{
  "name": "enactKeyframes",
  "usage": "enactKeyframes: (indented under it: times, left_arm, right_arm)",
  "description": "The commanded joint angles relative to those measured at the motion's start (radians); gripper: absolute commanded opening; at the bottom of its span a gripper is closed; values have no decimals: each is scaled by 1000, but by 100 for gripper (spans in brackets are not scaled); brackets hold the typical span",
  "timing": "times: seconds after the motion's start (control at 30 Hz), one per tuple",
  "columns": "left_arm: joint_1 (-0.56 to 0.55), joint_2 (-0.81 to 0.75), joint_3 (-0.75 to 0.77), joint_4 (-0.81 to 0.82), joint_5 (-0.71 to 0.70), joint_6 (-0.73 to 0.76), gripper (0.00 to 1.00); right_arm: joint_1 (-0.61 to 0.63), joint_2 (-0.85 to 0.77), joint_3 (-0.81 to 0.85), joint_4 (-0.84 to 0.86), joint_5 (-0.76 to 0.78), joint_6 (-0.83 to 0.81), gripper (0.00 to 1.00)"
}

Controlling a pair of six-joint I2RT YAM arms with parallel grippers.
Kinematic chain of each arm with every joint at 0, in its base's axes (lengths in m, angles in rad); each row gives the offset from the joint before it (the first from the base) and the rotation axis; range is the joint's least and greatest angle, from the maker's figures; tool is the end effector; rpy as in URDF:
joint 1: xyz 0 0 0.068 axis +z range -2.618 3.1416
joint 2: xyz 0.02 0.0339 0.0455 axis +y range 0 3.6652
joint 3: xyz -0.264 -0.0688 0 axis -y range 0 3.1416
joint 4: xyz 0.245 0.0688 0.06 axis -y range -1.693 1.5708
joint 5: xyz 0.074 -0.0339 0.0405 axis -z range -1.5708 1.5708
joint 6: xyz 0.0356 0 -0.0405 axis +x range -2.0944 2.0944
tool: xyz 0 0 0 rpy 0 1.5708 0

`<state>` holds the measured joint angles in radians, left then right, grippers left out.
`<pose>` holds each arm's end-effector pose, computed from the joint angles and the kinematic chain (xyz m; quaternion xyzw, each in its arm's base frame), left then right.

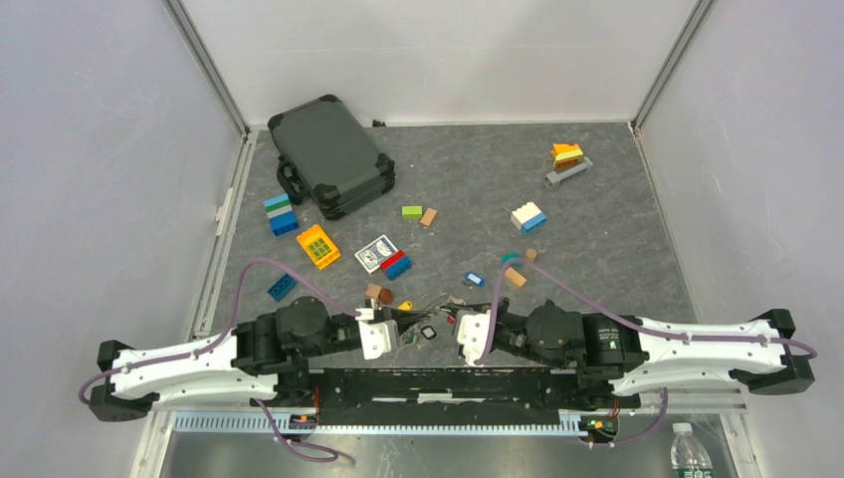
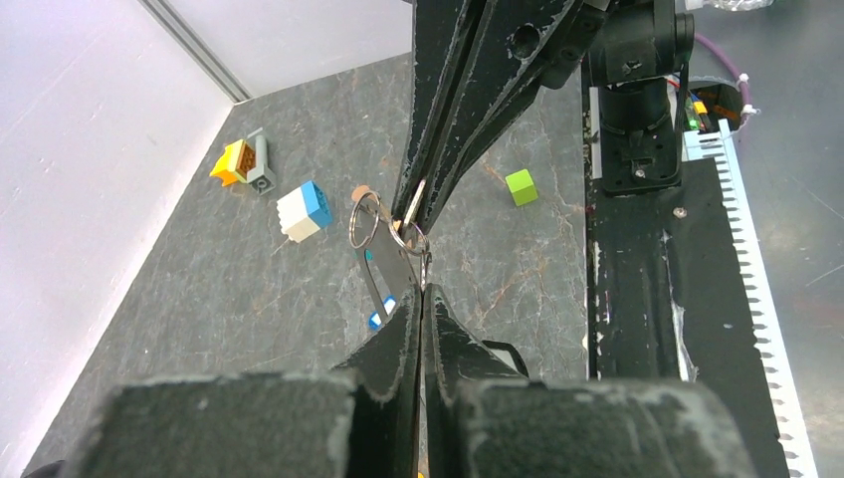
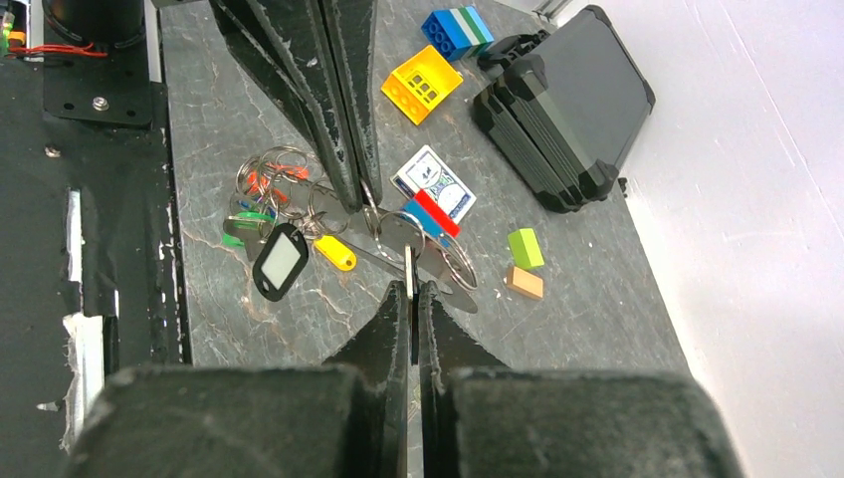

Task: Remove the keys from the keyring

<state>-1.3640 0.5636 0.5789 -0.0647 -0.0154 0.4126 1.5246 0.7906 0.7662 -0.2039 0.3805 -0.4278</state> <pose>0.0314 -0.1470 0.3129 0.5587 0.4610 -0.3108 0.6154 0.0217 0.1842 0.3309 -0.5711 0.5282 0.1920 0.5984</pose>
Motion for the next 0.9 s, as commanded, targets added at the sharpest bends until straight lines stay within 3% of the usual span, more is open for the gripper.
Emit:
enactKeyframes:
  times: [0.0,0.87]
  left_arm:
    - [-5,-26,30,30,20,20,2]
    - [-6,-23,31,26,-36,9,2]
  right_arm:
    - [-3,-22,-23,78,-17,-15,0]
    - [-3,2,-47,99,-160,-22,0]
